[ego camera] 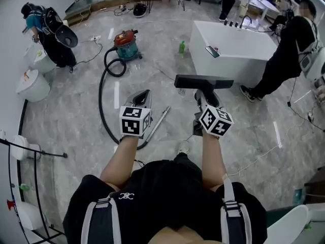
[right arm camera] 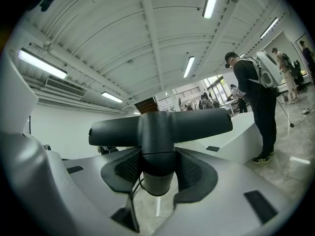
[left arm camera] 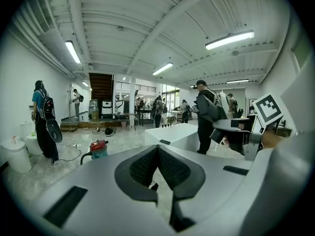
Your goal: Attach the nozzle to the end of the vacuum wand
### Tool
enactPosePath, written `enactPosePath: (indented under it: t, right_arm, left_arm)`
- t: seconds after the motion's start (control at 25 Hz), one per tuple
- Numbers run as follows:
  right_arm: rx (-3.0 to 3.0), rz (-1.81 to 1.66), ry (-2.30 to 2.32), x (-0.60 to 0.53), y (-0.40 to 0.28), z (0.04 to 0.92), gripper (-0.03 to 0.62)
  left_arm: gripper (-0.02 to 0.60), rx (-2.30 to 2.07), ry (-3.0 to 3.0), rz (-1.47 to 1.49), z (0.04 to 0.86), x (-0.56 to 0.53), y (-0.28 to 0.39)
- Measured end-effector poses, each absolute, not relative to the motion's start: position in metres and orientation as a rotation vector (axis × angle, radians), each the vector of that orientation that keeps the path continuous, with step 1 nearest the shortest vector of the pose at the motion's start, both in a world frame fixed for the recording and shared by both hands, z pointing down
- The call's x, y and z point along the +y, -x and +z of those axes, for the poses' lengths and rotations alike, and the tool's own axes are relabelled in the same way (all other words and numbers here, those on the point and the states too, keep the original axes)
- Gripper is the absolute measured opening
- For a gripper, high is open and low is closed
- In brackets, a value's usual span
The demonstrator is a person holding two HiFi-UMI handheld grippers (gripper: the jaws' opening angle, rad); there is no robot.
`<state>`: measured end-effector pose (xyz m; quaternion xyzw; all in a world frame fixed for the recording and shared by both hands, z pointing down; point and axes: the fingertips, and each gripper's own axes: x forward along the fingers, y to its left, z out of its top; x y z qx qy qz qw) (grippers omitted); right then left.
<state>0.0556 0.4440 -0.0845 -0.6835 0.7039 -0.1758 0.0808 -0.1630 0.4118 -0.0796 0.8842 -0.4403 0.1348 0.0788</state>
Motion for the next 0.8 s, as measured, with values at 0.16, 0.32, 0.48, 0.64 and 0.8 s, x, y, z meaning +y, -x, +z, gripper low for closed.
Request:
enactPosePath:
  t: [0.16,0.32,0.48,0.64,0.8]
  right_arm:
    - [2.127,-0.539,2.031,0.392,-0.107,-0.089,0.201]
    - [2.153,-0.548,2.014,0.346,-0.151,-0.088,0.201]
    - [2.191,-0.531,1.976,0.299,-0.188,-0.093,0.201]
    - [2.237,-0.533,1.936,0.258,-0.209,-0.094,0.201]
    - [2.282,-0.54,1.903,0.228,-0.216,-0.092,0.201]
  left_arm:
    - [0.006,-1.325,-2.638,0.417,-0.085,0.361,0.109]
    - [0.006,-1.335,-2.631,0.415,-0.087,0.314,0.062]
    - [0.006,-1.365,-2.626,0.385,-0.09,0.271,0.022]
    - [0.006,-1.392,-2.612,0.378,-0.09,0.234,-0.003]
    - [0.006,-1.424,-2.572,0.385,-0.083,0.21,-0.009]
